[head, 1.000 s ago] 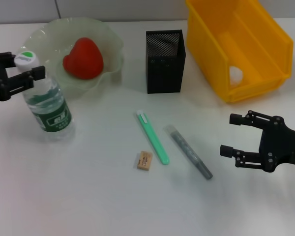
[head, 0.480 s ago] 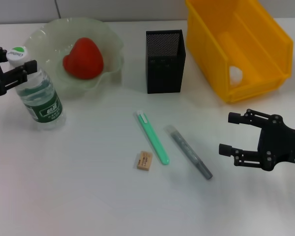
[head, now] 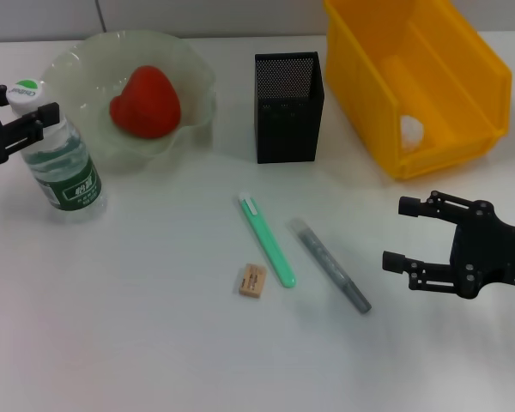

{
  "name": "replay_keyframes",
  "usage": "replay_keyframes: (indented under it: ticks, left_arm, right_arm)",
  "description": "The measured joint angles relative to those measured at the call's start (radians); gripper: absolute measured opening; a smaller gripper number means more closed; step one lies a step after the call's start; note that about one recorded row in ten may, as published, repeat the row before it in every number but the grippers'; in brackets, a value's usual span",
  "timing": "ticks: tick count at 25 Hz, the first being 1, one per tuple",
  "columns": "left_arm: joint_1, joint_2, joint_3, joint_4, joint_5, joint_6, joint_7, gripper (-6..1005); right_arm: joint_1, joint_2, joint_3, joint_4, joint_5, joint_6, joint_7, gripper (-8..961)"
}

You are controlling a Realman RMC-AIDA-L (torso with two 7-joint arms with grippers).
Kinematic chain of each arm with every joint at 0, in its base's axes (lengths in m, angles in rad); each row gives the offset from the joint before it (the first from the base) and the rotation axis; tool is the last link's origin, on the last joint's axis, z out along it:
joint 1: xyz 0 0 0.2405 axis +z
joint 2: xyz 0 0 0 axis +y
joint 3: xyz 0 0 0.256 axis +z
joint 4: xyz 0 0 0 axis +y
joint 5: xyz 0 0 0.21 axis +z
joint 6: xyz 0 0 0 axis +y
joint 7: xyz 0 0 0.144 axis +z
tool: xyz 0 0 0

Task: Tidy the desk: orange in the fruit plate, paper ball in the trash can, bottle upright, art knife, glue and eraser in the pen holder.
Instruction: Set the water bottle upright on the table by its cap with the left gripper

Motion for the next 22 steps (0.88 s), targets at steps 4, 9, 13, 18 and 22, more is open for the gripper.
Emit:
replay_keyframes:
  ticks: [4, 9, 13, 18, 22]
  left_arm:
    - [-0.001, 0.0, 0.0, -0.004, 0.001, -0.002, 0.008, 441]
    - [-0.002, 0.0, 0.0, -0.004, 0.008, -0.009, 0.01, 441]
    - [-0.003, 0.0, 0.0, -0.004, 0.008, -0.009, 0.01, 440]
    - [-0.004, 0.0, 0.0, -0.004, 0.008, -0.011, 0.01, 446]
    - [-0.006, 0.0, 0.0, -0.004, 0.008, -0.012, 0.011, 459]
  right_arm:
    - [0.001, 0.0, 0.0, 0.0, 0.0, 0.0, 0.001, 816]
    - [0.001, 0.0, 0.0, 0.0, -0.001, 0.0, 0.002, 816]
    - [0.003, 0.0, 0.0, -0.002, -0.017, -0.002, 0.003, 816]
    - [0.003, 0.0, 0.0, -0.003, -0.022, 0.0, 0.003, 816]
    - [0.004, 0.0, 0.0, -0.003, -0.022, 0.0, 0.004, 816]
